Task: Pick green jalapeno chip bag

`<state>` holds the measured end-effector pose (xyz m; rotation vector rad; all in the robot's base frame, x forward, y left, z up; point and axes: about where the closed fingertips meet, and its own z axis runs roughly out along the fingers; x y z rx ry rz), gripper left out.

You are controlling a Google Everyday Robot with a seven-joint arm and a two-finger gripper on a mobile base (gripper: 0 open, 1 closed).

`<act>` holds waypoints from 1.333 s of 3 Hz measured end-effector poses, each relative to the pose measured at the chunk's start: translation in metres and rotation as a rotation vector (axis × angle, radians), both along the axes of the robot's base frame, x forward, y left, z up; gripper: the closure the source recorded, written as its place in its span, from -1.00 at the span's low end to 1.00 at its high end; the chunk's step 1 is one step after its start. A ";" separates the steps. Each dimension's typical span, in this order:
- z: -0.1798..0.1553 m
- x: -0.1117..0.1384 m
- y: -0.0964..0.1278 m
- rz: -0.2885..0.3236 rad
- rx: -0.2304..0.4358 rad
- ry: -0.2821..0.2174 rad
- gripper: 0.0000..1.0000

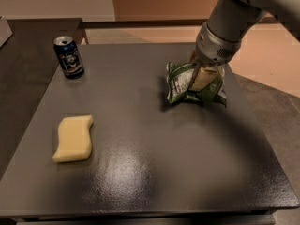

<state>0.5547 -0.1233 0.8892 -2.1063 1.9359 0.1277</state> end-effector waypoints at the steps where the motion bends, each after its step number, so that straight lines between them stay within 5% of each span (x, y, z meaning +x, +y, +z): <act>1: 0.036 -0.003 0.006 0.057 0.002 -0.057 1.00; 4: 0.114 -0.008 0.021 0.176 0.015 -0.202 1.00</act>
Offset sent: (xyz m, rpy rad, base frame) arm -0.0134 0.0151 0.1151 -0.0007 -0.1797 0.1666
